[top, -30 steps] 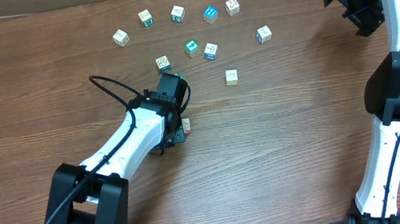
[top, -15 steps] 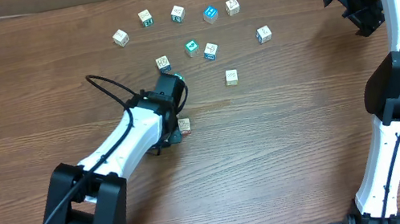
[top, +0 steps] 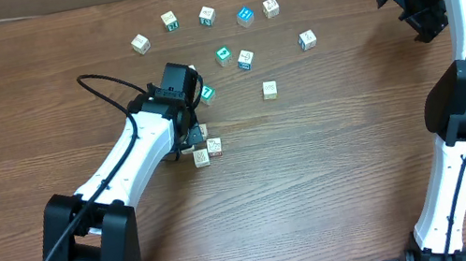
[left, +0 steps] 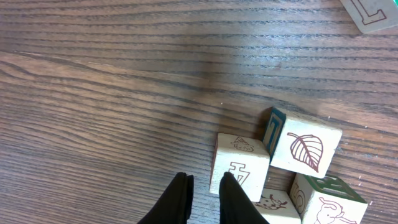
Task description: Form a circle
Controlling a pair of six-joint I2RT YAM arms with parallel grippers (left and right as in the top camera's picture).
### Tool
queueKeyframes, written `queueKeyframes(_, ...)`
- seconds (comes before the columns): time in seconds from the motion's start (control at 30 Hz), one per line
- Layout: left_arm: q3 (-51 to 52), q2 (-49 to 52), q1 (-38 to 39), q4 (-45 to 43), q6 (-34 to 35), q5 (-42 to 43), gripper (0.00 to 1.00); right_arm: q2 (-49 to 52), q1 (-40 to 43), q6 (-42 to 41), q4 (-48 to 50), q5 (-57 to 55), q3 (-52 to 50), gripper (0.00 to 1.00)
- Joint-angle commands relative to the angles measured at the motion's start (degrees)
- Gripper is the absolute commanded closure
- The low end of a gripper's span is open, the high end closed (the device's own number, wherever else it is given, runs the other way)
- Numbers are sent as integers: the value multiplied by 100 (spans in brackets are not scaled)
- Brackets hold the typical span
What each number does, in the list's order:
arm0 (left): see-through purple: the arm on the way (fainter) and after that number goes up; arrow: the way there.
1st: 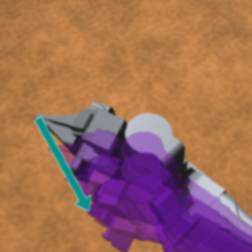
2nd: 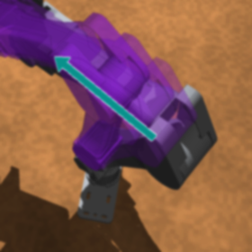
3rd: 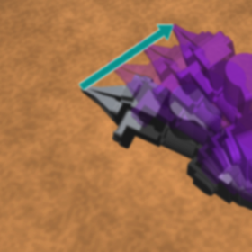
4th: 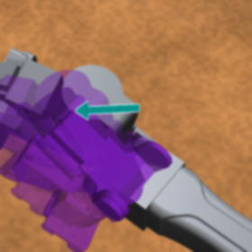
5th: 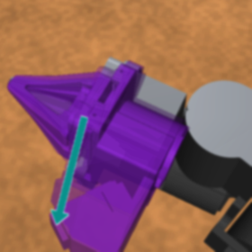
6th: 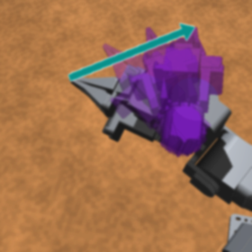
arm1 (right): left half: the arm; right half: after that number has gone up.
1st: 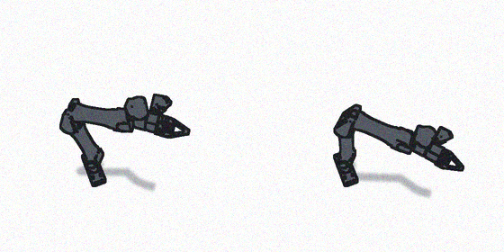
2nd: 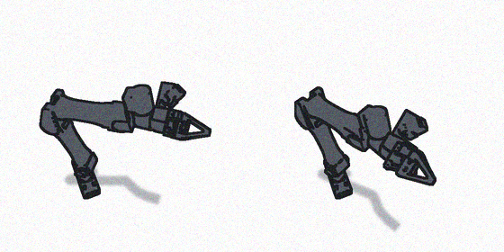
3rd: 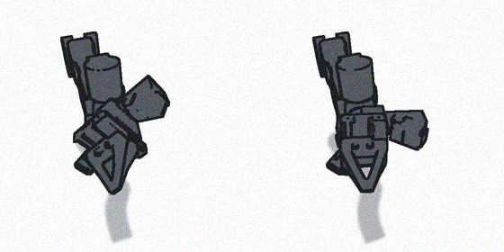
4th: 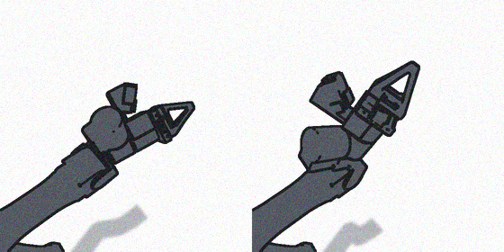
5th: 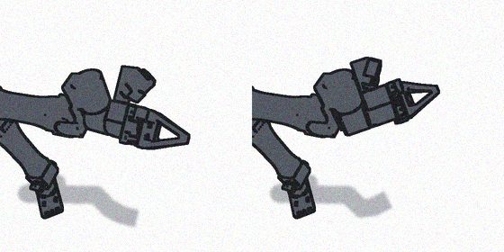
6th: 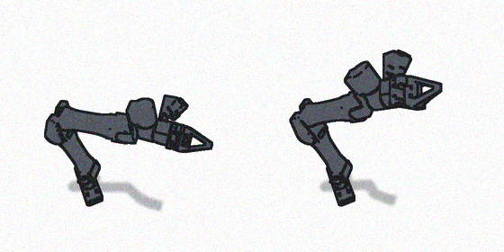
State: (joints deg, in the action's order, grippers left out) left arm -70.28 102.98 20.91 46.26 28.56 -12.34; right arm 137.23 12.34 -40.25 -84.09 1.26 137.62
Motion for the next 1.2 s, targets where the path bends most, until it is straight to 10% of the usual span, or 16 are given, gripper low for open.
queueKeyframes(0.0, -109, 61, -33, -15, -24, -28, 85, -157, 11, 17, 4, -11, 98, 0)
queueKeyframes(0.87, -107, 63, -804, -584, -114, 1176, 88, -157, 11, 17, 4, -11, 98, 0)
queueKeyframes(1.17, -107, 63, -1060, -549, -111, 640, 73, -157, 11, 17, 4, -11, 98, 0)
